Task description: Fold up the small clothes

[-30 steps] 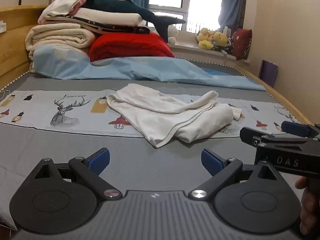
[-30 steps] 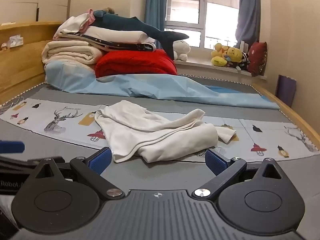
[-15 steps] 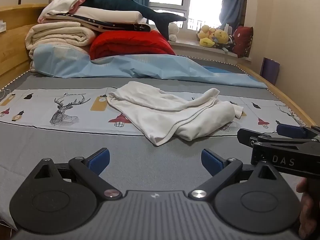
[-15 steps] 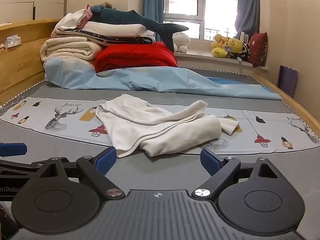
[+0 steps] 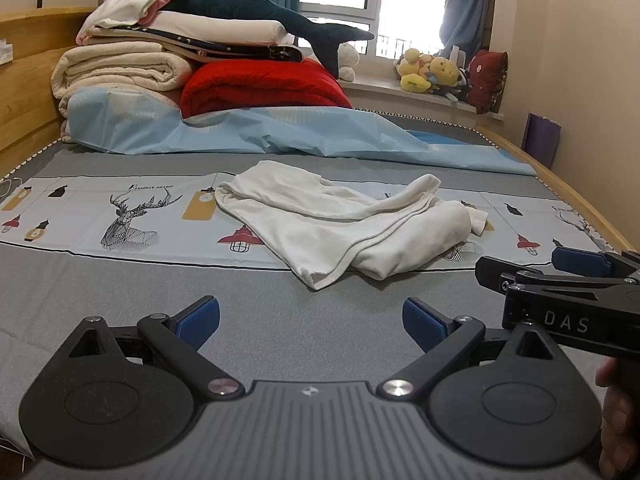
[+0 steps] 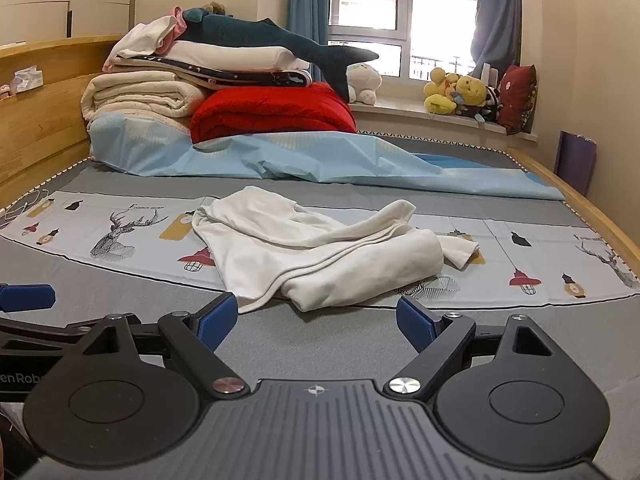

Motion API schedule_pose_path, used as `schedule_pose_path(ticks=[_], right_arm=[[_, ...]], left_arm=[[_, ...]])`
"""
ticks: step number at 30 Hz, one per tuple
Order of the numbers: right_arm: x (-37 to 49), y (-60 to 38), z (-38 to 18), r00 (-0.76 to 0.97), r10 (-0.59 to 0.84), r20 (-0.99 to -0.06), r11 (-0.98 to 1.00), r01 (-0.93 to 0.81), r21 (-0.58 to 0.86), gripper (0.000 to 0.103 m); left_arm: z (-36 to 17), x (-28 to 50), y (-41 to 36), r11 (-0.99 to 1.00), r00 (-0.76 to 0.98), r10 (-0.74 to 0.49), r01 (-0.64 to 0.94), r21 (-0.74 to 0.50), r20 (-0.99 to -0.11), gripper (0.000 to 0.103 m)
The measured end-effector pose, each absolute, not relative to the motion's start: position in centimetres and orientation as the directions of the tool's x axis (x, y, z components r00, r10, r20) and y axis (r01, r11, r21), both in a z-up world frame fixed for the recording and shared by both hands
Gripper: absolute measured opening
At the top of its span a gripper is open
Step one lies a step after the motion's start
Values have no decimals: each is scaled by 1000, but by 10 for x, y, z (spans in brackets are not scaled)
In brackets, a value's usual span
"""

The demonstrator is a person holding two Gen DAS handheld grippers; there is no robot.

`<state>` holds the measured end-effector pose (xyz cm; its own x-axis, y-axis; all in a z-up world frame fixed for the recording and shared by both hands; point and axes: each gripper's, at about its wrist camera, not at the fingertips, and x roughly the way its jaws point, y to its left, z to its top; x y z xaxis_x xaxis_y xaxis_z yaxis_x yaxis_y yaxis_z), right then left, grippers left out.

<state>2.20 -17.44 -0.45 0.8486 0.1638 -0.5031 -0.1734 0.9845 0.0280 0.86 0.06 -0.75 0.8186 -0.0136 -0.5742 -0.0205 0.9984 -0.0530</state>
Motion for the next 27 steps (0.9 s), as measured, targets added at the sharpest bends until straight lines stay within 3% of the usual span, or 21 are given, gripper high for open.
schedule_pose_path(ticks=[27], right_arm=[[23, -175, -7, 845, 152, -513, 986, -163, 24, 86]], left_arm=[[-5, 8, 0, 999, 813, -17, -15, -51, -582, 99]])
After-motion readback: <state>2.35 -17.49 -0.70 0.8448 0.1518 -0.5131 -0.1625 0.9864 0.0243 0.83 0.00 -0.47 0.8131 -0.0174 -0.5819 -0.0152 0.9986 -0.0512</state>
